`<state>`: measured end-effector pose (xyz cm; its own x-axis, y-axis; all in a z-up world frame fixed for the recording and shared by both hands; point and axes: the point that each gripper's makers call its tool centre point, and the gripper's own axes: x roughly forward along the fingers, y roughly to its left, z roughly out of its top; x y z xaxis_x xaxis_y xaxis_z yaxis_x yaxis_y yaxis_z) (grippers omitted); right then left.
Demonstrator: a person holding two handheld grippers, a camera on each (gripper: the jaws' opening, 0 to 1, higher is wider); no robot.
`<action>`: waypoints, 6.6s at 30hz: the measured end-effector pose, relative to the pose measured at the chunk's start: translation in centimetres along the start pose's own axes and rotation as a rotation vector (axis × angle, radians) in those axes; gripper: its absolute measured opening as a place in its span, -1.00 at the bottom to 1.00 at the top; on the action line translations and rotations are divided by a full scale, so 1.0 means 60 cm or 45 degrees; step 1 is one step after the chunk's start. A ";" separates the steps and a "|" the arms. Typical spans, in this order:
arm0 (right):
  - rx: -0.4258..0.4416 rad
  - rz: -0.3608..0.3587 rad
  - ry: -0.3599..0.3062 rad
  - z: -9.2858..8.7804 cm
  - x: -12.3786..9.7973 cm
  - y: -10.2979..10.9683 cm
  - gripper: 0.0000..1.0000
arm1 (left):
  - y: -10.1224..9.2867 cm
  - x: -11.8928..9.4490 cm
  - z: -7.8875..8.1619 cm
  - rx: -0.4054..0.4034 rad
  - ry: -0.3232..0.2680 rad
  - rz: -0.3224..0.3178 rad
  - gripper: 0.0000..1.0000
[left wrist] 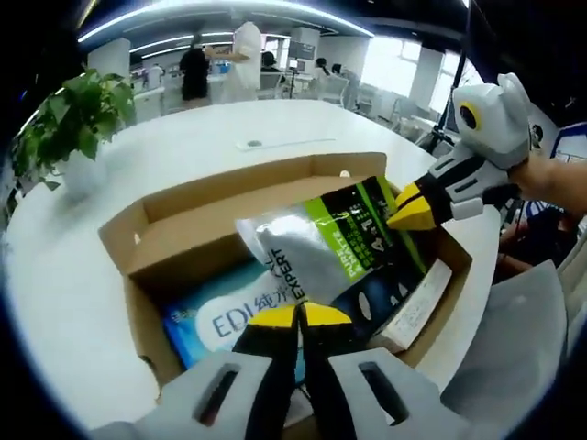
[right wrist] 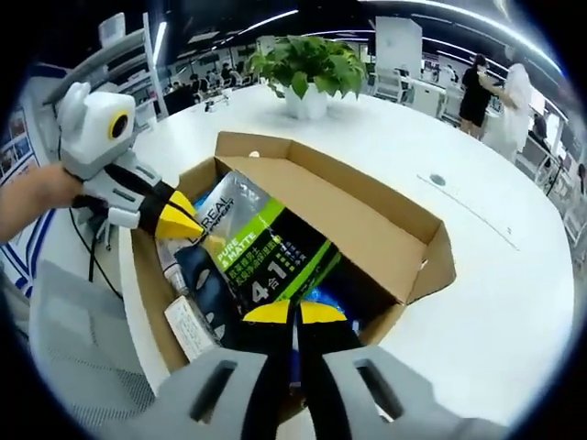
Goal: Operate the shoe box by opening the lid, removing the specified soft item, and placing it in the target area until the item is outside and the box remains undamaged.
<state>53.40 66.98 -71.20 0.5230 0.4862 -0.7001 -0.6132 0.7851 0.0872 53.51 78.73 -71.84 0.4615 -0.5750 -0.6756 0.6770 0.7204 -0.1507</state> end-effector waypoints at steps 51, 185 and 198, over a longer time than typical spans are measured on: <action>0.195 -0.266 -0.108 -0.021 -0.206 -0.153 -1.00 | -0.193 0.043 0.169 0.129 -0.145 -0.139 -1.00; 0.412 -0.435 -0.025 -0.195 -0.174 -0.301 -0.58 | -0.272 0.141 0.150 0.603 0.135 -0.156 -0.54; 0.368 -0.358 -0.123 -0.147 -0.205 -0.234 -0.43 | -0.229 0.082 0.152 0.415 0.042 -0.093 -0.48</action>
<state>50.33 46.61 -70.06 0.7082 0.2601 -0.6564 -0.2541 0.9613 0.1068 51.70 62.44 -66.52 0.3897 -0.6038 -0.6954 0.8578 0.5128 0.0355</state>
